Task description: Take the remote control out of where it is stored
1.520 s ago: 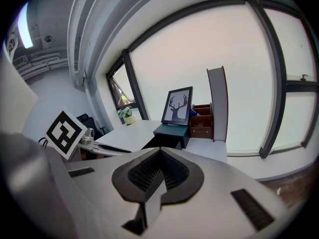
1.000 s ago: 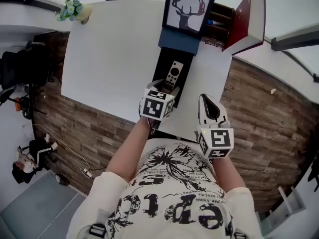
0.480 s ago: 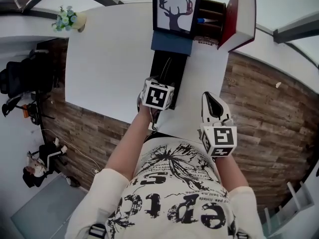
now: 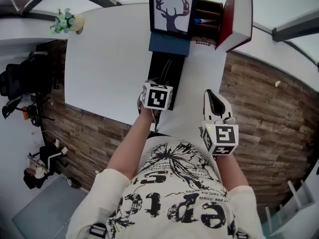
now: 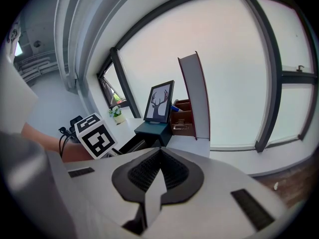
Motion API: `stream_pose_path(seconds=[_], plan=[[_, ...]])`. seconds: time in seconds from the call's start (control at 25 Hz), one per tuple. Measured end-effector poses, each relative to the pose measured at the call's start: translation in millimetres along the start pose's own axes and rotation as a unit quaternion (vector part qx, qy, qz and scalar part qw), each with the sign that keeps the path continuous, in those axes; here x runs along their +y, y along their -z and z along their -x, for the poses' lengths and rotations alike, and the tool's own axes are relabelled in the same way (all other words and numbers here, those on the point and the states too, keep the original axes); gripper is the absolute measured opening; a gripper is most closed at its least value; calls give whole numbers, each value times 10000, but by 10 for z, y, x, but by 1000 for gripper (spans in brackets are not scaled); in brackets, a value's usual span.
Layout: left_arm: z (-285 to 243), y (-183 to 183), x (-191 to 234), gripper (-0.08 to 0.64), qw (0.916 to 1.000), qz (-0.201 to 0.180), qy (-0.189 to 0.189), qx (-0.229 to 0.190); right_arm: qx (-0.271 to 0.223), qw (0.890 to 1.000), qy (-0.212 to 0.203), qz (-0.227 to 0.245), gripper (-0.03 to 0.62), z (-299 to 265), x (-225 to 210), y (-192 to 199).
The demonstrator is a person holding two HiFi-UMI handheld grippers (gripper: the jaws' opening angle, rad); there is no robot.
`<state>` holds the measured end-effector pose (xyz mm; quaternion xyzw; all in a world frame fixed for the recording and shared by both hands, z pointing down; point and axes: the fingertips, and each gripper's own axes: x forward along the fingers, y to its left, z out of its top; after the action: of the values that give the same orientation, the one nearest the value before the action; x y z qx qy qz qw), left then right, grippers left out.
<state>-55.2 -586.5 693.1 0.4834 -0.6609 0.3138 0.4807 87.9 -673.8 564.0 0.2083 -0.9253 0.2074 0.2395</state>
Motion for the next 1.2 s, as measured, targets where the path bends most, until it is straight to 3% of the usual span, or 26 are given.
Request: stream_pose_path(seconds=[0.16,0.4,0.56,0.68,0.84,1.0,1.2], plan=[[109,-6,46,96,9996,244,32,-123,-13,10000,-18,86,2,-3,51,-22],[426,-205,83,95,9952,404,159,-879,-82,9996,-2,261,2,12,159,-107],[822,-467,83,95,9854,281,228,-1663,-252,9989,33,386,2,50,272,-256],[1168,-631,51,95,9736,79,192,-2273,-507,9977,138,438,2,115,339,-448],[1677,-834,-31,95,9466,167,481,-3184,-881,9940,282,581,2,216,401,-731],[2311,-964,-103,95,9066,301,739,-4143,-1220,9890,440,708,2,395,493,-917],[2981,-1016,-204,95,8558,-36,710,-5124,-1903,9774,525,761,2,670,667,-1130]])
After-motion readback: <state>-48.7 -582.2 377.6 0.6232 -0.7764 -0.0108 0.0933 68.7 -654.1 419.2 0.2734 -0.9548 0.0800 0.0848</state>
